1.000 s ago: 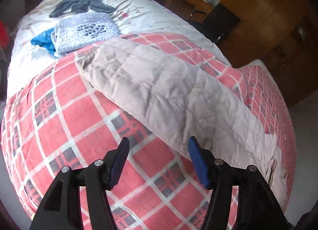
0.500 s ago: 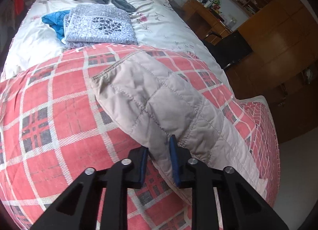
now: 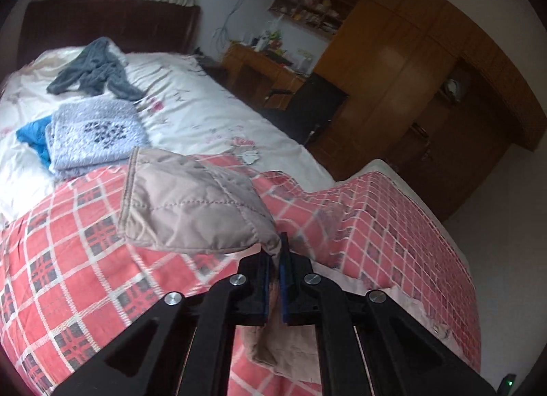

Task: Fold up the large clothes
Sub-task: 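Fold the sleeve across the jacket front with the left gripper and release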

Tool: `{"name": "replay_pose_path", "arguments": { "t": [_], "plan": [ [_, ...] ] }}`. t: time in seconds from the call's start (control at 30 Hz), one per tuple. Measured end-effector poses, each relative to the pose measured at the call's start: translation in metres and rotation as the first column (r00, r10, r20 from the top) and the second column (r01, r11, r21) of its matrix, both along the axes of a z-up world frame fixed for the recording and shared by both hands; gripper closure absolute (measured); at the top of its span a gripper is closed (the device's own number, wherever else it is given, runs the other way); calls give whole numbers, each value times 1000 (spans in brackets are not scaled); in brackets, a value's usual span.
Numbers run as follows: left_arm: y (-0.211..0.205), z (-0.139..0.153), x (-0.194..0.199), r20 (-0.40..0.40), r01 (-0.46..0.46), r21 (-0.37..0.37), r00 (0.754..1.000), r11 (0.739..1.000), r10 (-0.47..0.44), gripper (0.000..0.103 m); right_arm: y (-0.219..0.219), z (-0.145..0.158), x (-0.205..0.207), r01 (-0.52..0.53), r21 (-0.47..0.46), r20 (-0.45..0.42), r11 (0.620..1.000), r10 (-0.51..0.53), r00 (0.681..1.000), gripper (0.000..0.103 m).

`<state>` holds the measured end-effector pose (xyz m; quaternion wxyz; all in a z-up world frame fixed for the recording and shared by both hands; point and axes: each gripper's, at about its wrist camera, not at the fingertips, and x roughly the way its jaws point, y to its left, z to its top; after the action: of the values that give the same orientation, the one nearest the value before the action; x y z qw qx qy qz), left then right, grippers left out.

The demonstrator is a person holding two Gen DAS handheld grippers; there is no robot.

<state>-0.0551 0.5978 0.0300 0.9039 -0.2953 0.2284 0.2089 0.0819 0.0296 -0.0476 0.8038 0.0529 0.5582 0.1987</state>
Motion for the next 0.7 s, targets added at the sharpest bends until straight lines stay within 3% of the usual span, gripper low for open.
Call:
{"name": "replay_pose_path", "arguments": {
  "t": [0.17,0.33,0.47,0.7],
  "plan": [
    [-71,18,36,17,181,61,983,982,-182,99,-11,4,-1,16,2,10,1000,-16,1000,45],
    [-149,26,68,-8,358,144,933,923,-361,99,-25,8,-1,46,5,19,999,-47,999,45],
    [-197,13,93,-54,450,145,893,881,-447,99,-32,8,0,61,12,22,998,-62,998,45],
    [-246,-27,127,-155,541,149,840,828,-520,99,-42,2,-1,81,13,10,997,-81,997,45]
  ]
}}
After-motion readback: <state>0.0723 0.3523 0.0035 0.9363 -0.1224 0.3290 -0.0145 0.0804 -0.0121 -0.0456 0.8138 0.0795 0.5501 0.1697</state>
